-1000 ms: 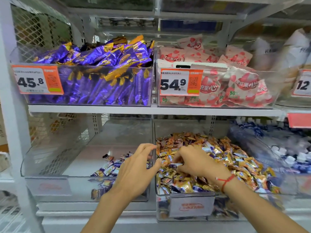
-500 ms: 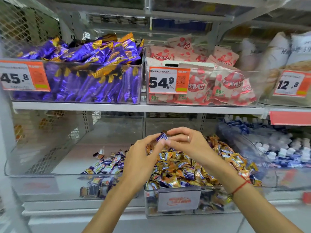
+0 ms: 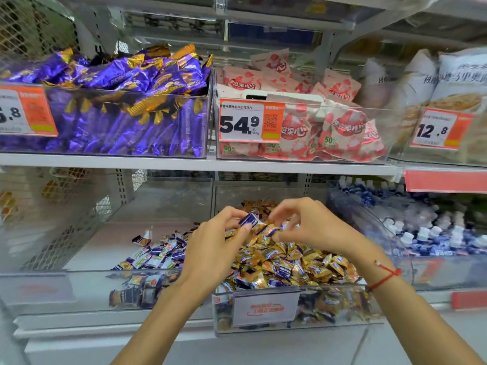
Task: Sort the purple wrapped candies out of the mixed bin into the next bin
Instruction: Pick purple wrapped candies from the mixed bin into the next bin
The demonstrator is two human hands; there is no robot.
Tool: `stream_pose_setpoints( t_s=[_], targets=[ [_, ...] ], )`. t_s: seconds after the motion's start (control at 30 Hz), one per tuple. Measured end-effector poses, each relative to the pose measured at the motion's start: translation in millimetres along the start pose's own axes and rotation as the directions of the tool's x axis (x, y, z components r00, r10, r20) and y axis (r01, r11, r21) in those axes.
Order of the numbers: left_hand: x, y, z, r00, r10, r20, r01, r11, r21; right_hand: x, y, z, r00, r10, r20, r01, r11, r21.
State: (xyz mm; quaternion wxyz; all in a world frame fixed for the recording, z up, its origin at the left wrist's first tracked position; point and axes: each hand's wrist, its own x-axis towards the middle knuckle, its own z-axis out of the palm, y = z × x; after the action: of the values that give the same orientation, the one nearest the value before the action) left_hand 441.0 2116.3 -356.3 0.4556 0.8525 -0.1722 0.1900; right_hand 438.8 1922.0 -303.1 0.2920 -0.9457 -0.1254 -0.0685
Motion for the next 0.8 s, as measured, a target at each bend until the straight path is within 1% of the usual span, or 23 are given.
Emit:
stream_pose_setpoints(
  t_s=[0.03,0.07,0.13,0.17,0.2,0.27,0.37,0.47,0.53,0.57,0.63,0.67,0.7,0.73,0.77,0.8],
  targets=[
    [-1.5,0.2,0.6,1.0,0.02,-0.007,-0.019,0.997,0.075,-0.3,6.3,-3.7,0.998,0.024,0.051,-0.017,0.99,-0.143],
    [-3.0,0.8,0.5,0.999,0.049,-0.019,-0.047,0.992,0.12,-1.3,11.8,-4.1,0.991,0.063,0.118,-0.034,0.972,-0.233],
    [-4.6,2.2,-1.3,0.993,0.104,-0.054,-0.096,0.986,0.139,-3.5,18.7,5.7,0.953,0.13,0.272,-0.038,0.947,-0.318],
    [-4.3,2.5,-2.4,0.991,0.111,-0.071,-0.101,0.986,0.133,-3.0,21.0,12.2,0.94,0.141,0.31,-0.027,0.938,-0.347],
    [-4.0,3.0,-3.7,0.991,0.106,-0.086,-0.096,0.989,0.115,-3.2,21.5,18.0,0.942,0.128,0.311,-0.009,0.934,-0.358],
    [-3.6,2.8,-7.1,0.99,0.078,-0.117,-0.074,0.996,0.043,-2.1,24.1,23.2,0.959,0.07,0.274,0.026,0.943,-0.332],
    [-2.3,2.6,-17.5,0.986,0.024,-0.167,-0.036,0.997,-0.069,0.3,26.3,16.0,0.995,0.025,0.099,0.007,0.949,-0.315],
    [0.0,-2.1,-30.6,0.98,-0.051,-0.191,0.025,0.99,-0.135,1.3,26.3,11.5,0.998,0.026,-0.057,-0.035,0.985,-0.167],
    [1.1,-8.2,-41.3,0.971,-0.095,-0.222,0.065,0.988,-0.139,1.9,18.7,16.7,0.991,-0.003,-0.137,0.002,1.0,-0.005],
    [1.4,-12.3,-47.5,0.963,-0.115,-0.245,0.09,0.99,-0.111,1.1,11.1,22.5,0.988,-0.025,-0.152,0.043,0.993,0.113],
    [1.0,-23.3,-61.4,0.938,-0.117,-0.328,0.138,0.99,0.042,-1.0,-12.3,40.1,0.988,-0.054,-0.146,0.102,0.934,0.342],
    [-0.4,-29.5,-68.7,0.922,-0.106,-0.371,0.165,0.978,0.131,-1.0,-27.7,49.8,0.987,-0.075,-0.141,0.129,0.896,0.425],
    [-1.7,-36.1,-75.0,0.909,-0.107,-0.404,0.197,0.962,0.19,2.4,-41.1,61.2,0.983,-0.102,-0.15,0.161,0.871,0.464],
    [-2.7,-42.8,-80.6,0.899,-0.123,-0.42,0.229,0.95,0.213,7.3,-54.9,73.0,0.975,-0.137,-0.173,0.203,0.864,0.46],
    [-2.9,-49.8,-84.9,0.894,-0.145,-0.425,0.258,0.941,0.219,15.4,-64.7,85.3,0.964,-0.168,-0.207,0.24,0.884,0.401],
    [-3.3,-56.0,-87.7,0.893,-0.159,-0.42,0.273,0.935,0.226,25.4,-72.1,96.9,0.949,-0.202,-0.242,0.268,0.921,0.284]
  ],
)
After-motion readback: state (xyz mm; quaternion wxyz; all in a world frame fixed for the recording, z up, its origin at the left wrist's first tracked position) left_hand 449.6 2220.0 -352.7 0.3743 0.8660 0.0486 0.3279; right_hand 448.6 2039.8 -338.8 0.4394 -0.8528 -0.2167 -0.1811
